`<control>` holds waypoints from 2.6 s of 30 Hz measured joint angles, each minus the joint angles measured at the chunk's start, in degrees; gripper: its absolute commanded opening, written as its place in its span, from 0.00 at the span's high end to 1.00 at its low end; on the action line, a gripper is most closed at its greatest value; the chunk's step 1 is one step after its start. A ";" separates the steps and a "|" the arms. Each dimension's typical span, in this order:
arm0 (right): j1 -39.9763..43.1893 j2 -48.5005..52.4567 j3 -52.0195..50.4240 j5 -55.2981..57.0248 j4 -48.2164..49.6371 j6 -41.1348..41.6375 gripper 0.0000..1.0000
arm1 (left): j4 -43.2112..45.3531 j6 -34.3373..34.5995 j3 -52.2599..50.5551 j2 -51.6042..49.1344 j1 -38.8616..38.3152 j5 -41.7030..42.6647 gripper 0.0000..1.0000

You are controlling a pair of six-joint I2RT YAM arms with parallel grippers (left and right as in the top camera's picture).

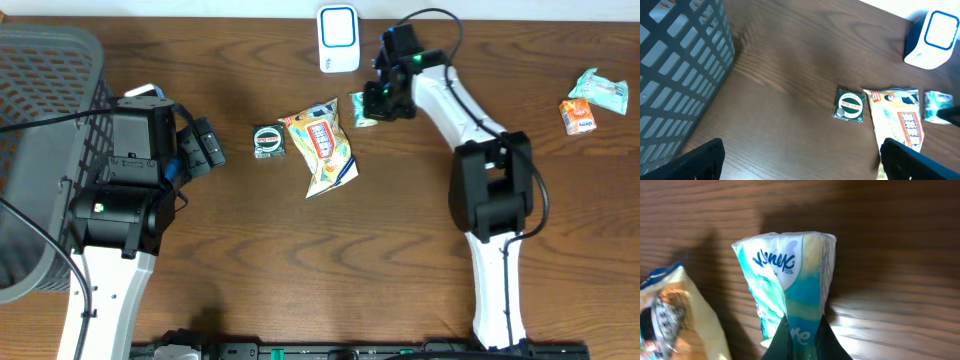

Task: Scan the item barcode
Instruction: 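Reach the right gripper to the pile and grasp the teal box, then hold the teal box up before the scanner window with the right gripper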

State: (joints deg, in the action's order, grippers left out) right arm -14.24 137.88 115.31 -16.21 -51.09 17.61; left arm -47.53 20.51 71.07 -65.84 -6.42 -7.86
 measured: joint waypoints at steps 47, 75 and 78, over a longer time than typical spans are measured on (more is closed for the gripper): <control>6.62 -1.44 -0.35 -61.92 1.11 -27.65 0.99 | 0.00 0.00 0.00 0.00 0.00 0.00 0.02; -10.88 -1.88 0.15 40.63 42.25 -48.22 0.99 | 0.00 0.00 0.00 0.00 0.00 0.00 0.02; -10.56 -1.88 0.15 37.51 44.81 -50.88 0.99 | 0.00 0.00 0.00 0.00 0.00 0.00 0.02</control>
State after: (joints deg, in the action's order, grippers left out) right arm -24.80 136.00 115.46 21.30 -6.28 -33.28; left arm -47.53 20.51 71.07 -65.84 -6.42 -7.86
